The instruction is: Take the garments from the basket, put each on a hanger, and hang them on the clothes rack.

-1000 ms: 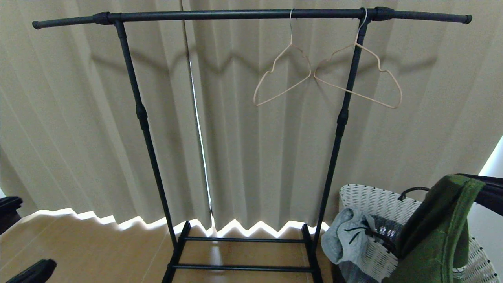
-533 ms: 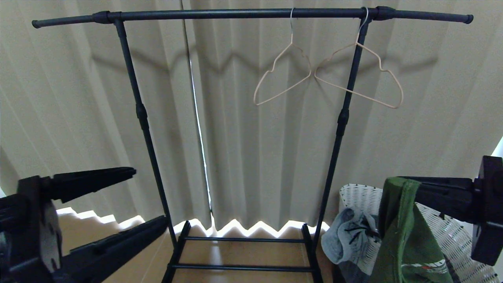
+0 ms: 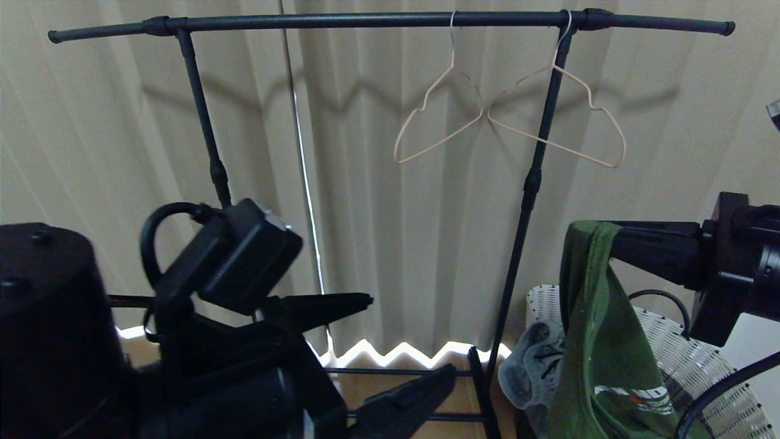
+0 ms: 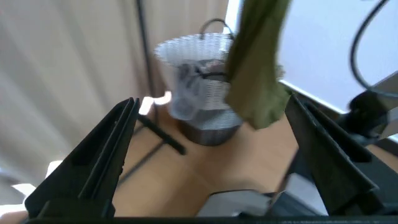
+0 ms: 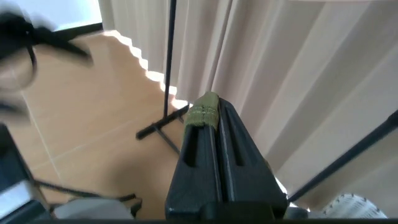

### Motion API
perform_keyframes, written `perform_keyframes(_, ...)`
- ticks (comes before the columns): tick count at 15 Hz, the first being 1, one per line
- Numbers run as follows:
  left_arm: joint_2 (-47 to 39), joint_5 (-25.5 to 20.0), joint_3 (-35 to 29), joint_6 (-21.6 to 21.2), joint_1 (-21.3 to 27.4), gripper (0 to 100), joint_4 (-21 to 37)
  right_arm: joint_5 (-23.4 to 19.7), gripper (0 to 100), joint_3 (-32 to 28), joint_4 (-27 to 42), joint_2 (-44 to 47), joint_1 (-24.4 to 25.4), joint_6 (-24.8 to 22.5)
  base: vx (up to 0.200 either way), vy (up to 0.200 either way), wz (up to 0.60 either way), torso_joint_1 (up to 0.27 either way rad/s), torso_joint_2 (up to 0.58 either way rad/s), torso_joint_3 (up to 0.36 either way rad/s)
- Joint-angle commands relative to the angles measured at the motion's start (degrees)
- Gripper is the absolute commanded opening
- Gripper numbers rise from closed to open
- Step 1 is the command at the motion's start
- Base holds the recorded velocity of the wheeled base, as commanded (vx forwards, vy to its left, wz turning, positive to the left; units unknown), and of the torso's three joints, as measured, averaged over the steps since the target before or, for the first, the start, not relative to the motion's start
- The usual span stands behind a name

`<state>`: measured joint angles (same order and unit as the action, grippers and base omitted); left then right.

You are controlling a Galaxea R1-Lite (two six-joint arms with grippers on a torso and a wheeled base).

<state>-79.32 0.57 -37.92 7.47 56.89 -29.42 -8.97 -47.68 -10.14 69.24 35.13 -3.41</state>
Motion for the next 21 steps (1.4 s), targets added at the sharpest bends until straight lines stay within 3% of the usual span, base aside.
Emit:
perform_keyframes(1,-8.83,0.48,-4.79,3.16,4.28,100,-2.05,0.01,0,-0.49,-0.14,0.81,0.02,0.51,0.000,0.000,0.00,0.000,0.00,0.000)
perform_keyframes(4,-15.69,2.33,-9.18,7.64,5.86,100,-4.60,-0.08,0,-0.49,-0.14,0.63,0.11,1.39,0.000,0.000,0.00,0.000,0.00,0.000)
perform_keyframes(9,-23.42,3.12,-11.47,8.52,7.00,100,-14.27,-0.08,0,-1.28,-0.14,0.72,0.20,1.48,0.000,0.000,0.00,0.000,0.00,0.000)
perform_keyframes(21,-32.56,10.85,-15.69,8.79,3.05,100,-14.97,-0.08,0,-1.01,-0.23,0.10,0.29,1.66,0.000,0.000,0.00,0.000,0.00,0.000)
